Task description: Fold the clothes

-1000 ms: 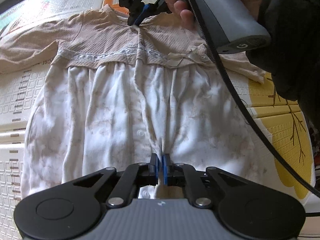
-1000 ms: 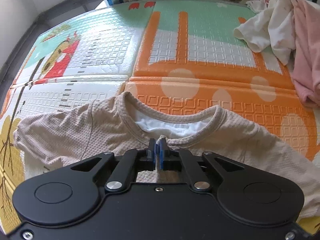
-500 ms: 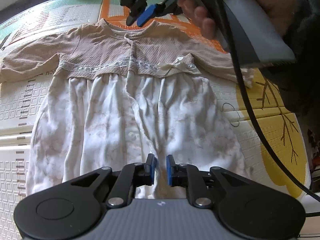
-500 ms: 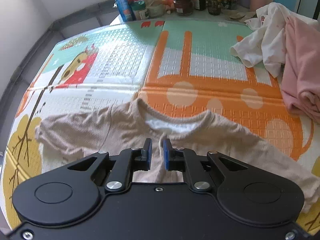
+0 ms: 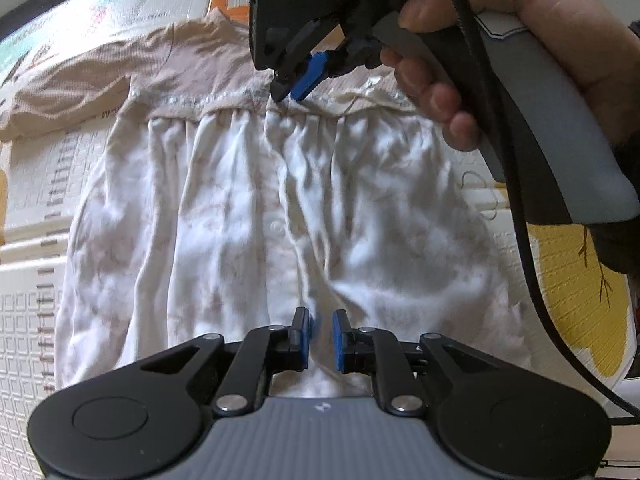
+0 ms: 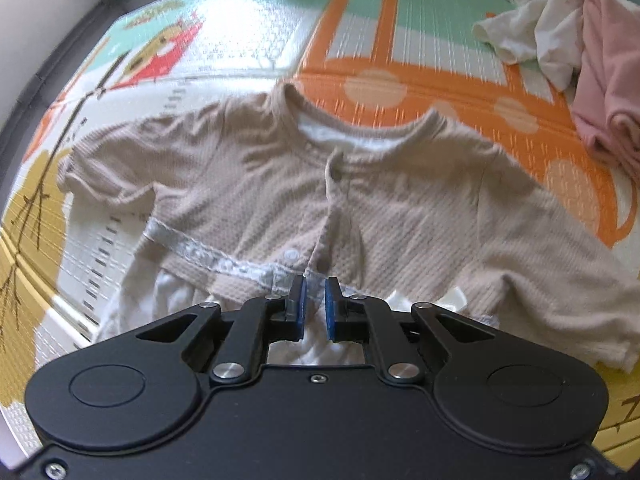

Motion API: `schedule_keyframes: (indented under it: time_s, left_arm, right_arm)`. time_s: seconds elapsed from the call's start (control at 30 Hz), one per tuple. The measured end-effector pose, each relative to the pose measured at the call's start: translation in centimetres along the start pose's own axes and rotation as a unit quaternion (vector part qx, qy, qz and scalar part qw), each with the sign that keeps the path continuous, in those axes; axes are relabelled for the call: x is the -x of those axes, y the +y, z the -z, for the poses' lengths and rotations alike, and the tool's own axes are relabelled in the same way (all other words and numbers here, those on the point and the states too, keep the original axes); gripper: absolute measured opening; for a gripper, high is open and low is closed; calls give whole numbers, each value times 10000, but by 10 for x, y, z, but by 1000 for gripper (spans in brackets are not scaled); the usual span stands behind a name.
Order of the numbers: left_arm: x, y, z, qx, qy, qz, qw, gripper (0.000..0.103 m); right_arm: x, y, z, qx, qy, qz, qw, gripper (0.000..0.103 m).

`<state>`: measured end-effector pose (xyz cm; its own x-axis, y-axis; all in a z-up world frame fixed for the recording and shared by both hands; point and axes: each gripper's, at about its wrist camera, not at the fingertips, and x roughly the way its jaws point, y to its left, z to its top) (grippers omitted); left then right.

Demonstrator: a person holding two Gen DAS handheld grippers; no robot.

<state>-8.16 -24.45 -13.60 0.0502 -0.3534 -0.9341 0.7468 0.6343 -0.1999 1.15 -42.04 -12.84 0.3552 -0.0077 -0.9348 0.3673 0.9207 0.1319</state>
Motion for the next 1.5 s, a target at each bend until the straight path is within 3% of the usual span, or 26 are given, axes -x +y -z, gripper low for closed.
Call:
schedule_keyframes:
  time_s: [0.2,0.43,0.7,0.8,0.87,1.0,1.17,1.5]
  left_arm:
    - [-4,0,5,-26,76,-35,10000,16]
    - [-3,-7,6,-89,73,-96,9999,17]
    - [13,-14,8,-188,-70,-133,9997,22]
    - [25,-17,8,-279,-217,-223,9991,30]
    - [33,-18,7,-332,-321,-312,9984,36]
    - [50,-17,12,-373,-483,-385,9974,38]
    - [69,-10,22,-273,-621,-544,9962,50]
    - [92,15,40,46,-801,-925,9925,55]
  right_arm:
    - [-12,-2,-1,-89,18,173,9998,7]
    - [-13,-14,-14,-489,-142,46,9987,7]
    - [25,-11,-10,-392,-529,-128,9977,8]
    - [44,-11,-4,-399,-628,-233,9970,8]
    - [58,-12,2,-406,-694,-302,9963,8]
    - [80,-10,19,-403,-791,-399,9953,9]
    - [99,-6,50,-444,-798,-466,9947,15]
    - [120,13,125,-405,-701,-440,9957,20]
